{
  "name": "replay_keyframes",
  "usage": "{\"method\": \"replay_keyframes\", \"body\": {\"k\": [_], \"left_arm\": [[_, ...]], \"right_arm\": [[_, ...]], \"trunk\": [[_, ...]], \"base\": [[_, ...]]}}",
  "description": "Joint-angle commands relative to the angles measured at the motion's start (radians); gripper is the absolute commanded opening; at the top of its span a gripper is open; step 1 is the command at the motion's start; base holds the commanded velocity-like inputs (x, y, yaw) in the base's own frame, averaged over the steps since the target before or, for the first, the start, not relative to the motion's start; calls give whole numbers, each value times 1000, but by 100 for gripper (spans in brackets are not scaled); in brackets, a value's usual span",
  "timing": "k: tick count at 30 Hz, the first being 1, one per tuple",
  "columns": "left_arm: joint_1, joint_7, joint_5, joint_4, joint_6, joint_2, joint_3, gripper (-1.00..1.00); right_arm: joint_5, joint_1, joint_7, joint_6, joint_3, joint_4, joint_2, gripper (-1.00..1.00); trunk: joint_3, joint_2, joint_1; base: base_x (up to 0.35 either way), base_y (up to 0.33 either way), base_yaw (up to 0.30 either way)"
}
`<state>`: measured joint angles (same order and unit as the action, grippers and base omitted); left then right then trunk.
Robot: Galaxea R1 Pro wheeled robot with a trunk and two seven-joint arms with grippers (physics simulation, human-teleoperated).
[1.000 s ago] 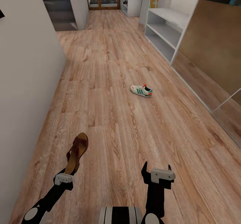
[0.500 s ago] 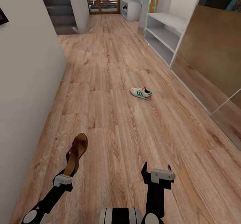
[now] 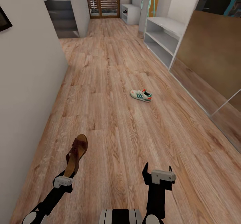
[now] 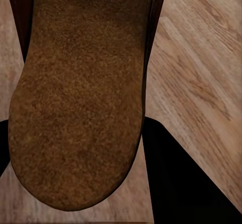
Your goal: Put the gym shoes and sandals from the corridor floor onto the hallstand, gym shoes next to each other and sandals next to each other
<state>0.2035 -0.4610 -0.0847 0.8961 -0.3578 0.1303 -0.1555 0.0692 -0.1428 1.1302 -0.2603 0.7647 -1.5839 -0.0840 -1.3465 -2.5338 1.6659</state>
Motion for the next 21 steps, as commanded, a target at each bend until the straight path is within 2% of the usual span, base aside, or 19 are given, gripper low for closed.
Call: {"method": "replay_keyframes", "body": {"k": [1, 3, 5, 6, 9, 10, 11, 14, 16, 20, 21], "left_arm": [[1, -10, -6, -5, 0, 0, -2, -100], [1, -10, -6, -9, -1, -1, -2, -100], [0, -9, -4, -15, -2, -2, -2, -100], [0, -9, -4, -15, -2, -2, -2, -100], [0, -9, -2, -20, -2, -4, -2, -100], [0, -9, -2, -20, -2, -4, -2, -100], [0, -9, -2, -21, -2, -4, -2, -100], [0, -9, -4, -23, -2, -4, -3, -100], [0, -9, -6, -23, -3, -3, -3, -100], [0, -8, -7, -24, -3, 0, -5, -100], [0, -8, -7, -24, -3, 0, -5, -100]], "right_arm": [[4, 0, 7, -12, 2, -1, -4, 100], [4, 2, 6, -15, 0, 0, -12, 100], [8, 5, 2, -18, -2, 2, -42, 100], [8, 5, 2, -18, -2, 2, -42, 100], [19, 7, -21, -13, -12, 18, -117, 100], [19, 7, -21, -13, -12, 18, -117, 100], [28, 8, -37, -6, -20, 27, -144, 100], [75, 9, -108, 35, -67, 47, -210, 100], [106, 9, -173, 57, -110, 57, -238, 100], [141, 10, -305, 77, -195, 74, -268, 100], [141, 10, -305, 77, -195, 74, -268, 100]], "trunk": [[1, 0, 0], [4, 0, 0], [7, 0, 0], [9, 0, 0], [13, 0, 0], [15, 0, 0], [16, 0, 0], [21, 0, 0], [24, 0, 0], [30, 0, 0], [32, 0, 0]], "base": [[0, 0, 0], [0, 0, 0], [0, 0, 0], [0, 0, 0], [0, 0, 0], [0, 0, 0], [0, 0, 0], [0, 0, 0], [0, 0, 0], [0, 0, 0], [0, 0, 0]]}}
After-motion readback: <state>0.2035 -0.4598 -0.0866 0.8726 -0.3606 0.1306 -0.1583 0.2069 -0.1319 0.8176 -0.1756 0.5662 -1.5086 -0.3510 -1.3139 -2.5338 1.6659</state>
